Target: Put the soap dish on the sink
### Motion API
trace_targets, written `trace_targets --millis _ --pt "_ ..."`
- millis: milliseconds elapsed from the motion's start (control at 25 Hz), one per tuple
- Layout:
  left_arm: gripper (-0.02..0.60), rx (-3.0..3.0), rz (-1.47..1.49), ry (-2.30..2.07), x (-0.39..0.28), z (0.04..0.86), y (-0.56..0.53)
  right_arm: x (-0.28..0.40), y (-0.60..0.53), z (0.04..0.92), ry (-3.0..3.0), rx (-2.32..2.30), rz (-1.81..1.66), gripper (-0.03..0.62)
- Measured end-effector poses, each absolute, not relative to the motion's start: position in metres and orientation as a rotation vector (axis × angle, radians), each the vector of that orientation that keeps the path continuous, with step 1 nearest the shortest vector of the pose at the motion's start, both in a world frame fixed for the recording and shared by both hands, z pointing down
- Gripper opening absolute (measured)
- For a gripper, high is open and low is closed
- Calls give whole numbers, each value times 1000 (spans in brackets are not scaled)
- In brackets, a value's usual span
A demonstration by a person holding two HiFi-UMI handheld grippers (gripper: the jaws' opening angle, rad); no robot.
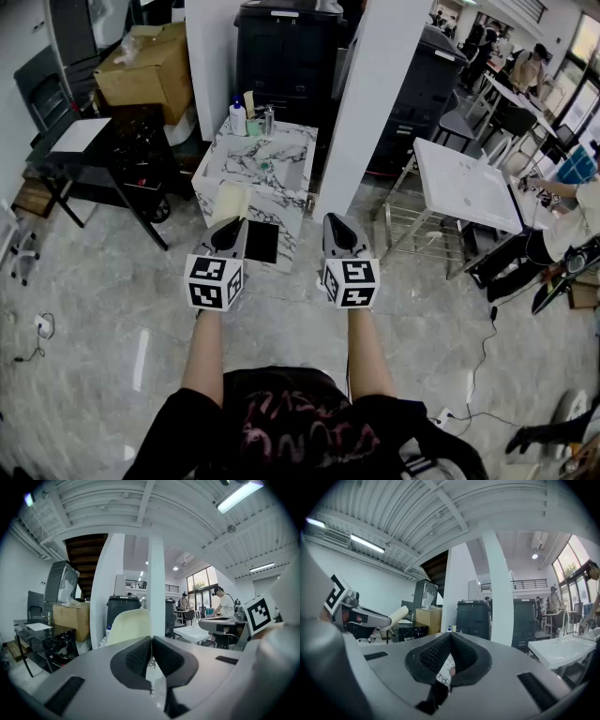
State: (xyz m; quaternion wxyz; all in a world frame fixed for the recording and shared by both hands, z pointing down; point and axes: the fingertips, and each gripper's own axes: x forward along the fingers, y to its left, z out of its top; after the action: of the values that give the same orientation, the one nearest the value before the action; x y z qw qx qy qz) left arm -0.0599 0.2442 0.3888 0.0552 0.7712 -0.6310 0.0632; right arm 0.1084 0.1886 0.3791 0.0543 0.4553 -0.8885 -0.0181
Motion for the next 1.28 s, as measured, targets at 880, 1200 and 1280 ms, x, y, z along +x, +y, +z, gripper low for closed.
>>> trace_targets --millis 880,1200,1280 --pt "25 2340 221 -1871 -87 408 254 112 197 389 -2641 1471 -65 12" --pt "25 2337 250 -1856 -95 419 240 103 179 392 -2652 1472 -68 12" --pt "25 2333 256 -1862 -99 420 232 99 170 393 -2654 1463 -67 12"
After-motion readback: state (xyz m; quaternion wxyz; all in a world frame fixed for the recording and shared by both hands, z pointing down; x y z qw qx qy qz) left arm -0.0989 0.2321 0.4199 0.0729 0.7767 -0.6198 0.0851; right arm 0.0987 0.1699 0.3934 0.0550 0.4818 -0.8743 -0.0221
